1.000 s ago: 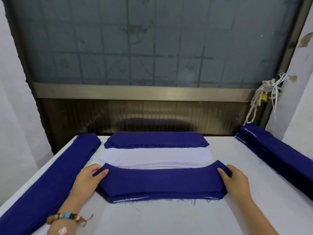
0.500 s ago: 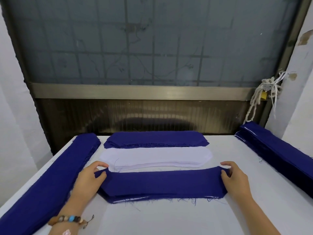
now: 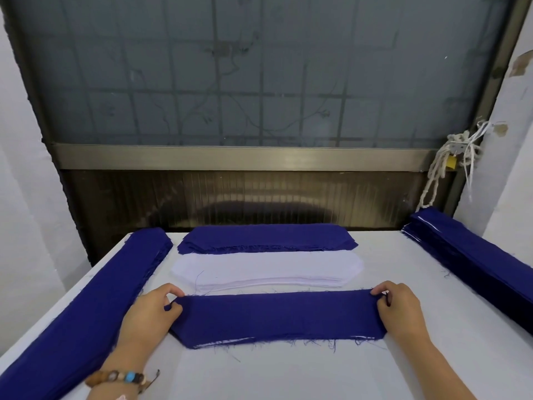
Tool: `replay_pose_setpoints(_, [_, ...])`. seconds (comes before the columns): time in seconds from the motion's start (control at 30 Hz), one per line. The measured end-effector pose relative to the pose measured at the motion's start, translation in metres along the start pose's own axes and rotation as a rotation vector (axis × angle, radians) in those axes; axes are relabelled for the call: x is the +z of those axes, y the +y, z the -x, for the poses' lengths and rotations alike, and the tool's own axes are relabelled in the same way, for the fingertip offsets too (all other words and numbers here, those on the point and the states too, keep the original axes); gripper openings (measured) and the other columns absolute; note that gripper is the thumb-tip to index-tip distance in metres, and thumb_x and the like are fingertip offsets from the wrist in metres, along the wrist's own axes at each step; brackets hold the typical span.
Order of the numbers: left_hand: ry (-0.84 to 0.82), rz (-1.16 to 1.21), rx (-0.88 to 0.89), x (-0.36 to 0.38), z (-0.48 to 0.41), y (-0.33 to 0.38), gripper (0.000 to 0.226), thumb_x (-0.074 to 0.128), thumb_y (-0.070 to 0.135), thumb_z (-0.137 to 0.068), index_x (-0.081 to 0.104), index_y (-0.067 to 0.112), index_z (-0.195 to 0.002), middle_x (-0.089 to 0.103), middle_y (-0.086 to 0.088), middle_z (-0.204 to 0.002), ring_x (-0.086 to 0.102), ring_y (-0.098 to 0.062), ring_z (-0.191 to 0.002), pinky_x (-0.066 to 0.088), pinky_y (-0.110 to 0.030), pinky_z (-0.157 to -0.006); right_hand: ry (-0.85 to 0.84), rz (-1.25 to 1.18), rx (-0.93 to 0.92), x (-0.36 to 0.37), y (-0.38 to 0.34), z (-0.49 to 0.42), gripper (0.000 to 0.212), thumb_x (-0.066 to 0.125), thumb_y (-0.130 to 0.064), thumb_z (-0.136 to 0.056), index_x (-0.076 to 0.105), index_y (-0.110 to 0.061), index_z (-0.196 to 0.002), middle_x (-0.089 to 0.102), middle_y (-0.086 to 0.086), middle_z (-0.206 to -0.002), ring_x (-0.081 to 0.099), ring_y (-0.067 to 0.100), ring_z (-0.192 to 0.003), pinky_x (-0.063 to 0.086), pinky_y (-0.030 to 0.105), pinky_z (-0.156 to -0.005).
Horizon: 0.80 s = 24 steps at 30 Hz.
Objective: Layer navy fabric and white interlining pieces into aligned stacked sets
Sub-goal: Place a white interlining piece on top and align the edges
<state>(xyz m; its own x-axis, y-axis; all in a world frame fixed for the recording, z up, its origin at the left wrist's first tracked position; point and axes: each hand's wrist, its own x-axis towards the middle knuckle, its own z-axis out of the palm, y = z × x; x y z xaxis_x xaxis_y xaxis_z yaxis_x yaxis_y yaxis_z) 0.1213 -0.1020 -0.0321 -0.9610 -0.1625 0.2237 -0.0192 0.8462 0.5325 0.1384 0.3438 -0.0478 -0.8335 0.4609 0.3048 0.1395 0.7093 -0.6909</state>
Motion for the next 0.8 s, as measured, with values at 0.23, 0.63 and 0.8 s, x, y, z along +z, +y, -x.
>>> replay_pose_setpoints(0.23, [-0.015, 0.005, -0.018, 0.001, 0.0, -0.001, 0.016, 0.061, 0.017, -0.089, 0.058, 0.032, -0.094, 0.056, 0.002, -0.068, 0.055, -0.012, -0.061, 0.044, -0.023, -0.051, 0.024, 0.015, 0.043, 0.003, 0.005, -0.002, 0.029, 0.047, 0.009, -0.08, 0.064, -0.015, -0.082, 0.046, 0.004, -0.08, 0.049, 0.031, -0.087, 0.034, 0.029, -0.071])
replay_pose_setpoints(0.63, [0.072, 0.227, 0.269, 0.006, 0.004, 0.017, 0.013, 0.068, 0.02, -0.087, 0.063, 0.032, -0.087, 0.053, 0.009, -0.082, 0.052, -0.009, -0.072, 0.045, -0.016, -0.063, 0.034, 0.102, -0.395, -0.004, -0.004, 0.006, 0.019, 0.07, -0.006, -0.082, 0.067, -0.025, -0.082, 0.058, -0.009, -0.085, 0.051, 0.016, -0.082, 0.04, 0.028, -0.073])
replay_pose_setpoints(0.8, [-0.138, 0.227, 0.254, 0.015, 0.005, 0.014, 0.013, 0.07, 0.025, -0.086, 0.062, 0.029, -0.077, 0.059, 0.002, -0.073, 0.046, -0.007, -0.06, 0.045, -0.025, -0.06, -0.232, 0.061, -0.374, -0.002, -0.006, 0.007, 0.023, 0.065, -0.016, -0.089, 0.061, -0.033, -0.074, 0.057, -0.007, -0.074, 0.052, 0.011, -0.07, 0.043, 0.02, -0.065])
